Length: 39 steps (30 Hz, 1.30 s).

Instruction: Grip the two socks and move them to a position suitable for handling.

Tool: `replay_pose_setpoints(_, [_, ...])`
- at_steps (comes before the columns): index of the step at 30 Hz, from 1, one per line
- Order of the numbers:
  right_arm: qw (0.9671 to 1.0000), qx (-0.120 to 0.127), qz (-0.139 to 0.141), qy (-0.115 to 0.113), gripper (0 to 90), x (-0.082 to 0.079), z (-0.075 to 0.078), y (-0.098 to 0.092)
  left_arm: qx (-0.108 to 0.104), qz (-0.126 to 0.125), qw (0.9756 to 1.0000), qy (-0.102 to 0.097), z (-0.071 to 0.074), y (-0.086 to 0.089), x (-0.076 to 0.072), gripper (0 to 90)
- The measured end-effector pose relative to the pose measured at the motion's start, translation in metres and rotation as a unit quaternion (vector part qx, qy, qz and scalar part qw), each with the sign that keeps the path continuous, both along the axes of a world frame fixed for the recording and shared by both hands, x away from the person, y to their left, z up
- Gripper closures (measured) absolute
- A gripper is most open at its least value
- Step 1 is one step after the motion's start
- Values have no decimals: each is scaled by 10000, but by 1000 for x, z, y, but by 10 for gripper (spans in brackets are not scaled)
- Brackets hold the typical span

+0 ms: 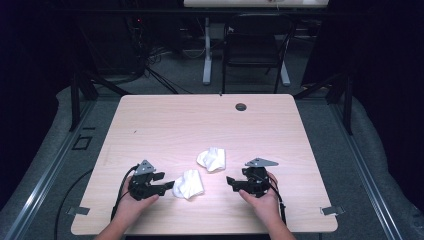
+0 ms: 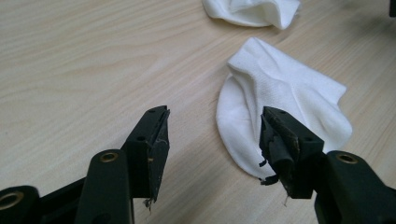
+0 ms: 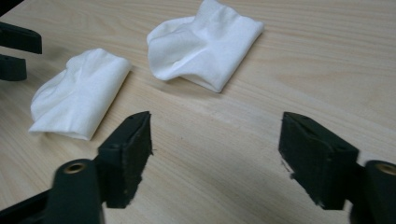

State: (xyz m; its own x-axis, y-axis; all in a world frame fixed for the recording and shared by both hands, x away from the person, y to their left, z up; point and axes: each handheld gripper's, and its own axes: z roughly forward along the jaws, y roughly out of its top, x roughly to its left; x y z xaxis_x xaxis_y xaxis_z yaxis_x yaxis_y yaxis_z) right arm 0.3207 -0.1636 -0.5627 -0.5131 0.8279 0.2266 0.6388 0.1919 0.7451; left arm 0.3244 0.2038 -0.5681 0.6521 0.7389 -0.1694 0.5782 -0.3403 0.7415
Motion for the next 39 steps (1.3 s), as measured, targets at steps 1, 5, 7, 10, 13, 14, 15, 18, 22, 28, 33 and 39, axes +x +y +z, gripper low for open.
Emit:
replay_pose_setpoints(1, [10000,-31,22,-2,176,-1,0,2,-13,52,10000,-7,0,0,0,410])
replay_pose_setpoints(5, [9994,-297,148,-66,149,-4,0,9,20,119,9999,-61,2,-1,-1,372])
replay_pose_setpoints(7, [9980,-536,226,-251,186,-7,-1,16,-63,103,9999,-55,3,-1,-1,333])
replay_pose_setpoints(10, [9973,-633,248,-284,209,-8,-1,17,-124,83,9998,-117,5,-3,-1,301])
replay_pose_setpoints(13, [9963,-702,267,-421,304,-10,-1,20,-59,-21,10000,-76,4,-5,-2,265])
replay_pose_setpoints(14, [9963,-702,267,-421,304,-10,-1,20,-59,-21,10000,-76,4,-5,-2,263])
replay_pose_setpoints(15, [9957,-758,364,-397,382,-10,-1,22,-24,-58,9999,-106,4,-6,-2,263])
replay_pose_setpoints(18, [9953,-735,403,-484,421,-10,-3,24,61,-37,9998,-162,4,-7,-2,272])
replay_pose_setpoints(22, [9948,-790,515,-386,445,-11,-6,27,47,-53,9998,-195,3,-6,-2,360])
replay_pose_setpoints(28, [9952,-759,470,-399,455,-13,-4,28,-45,-166,9997,-185,1,-10,-4,394])
replay_pose_setpoints(33, [9965,-708,318,-313,509,-12,-4,24,30,-252,9995,-186,0,-18,-6,509])
replay_pose_setpoints(39, [9977,-591,224,-255,570,-12,-3,17,135,-363,9992,-60,-2,-27,-9,643])
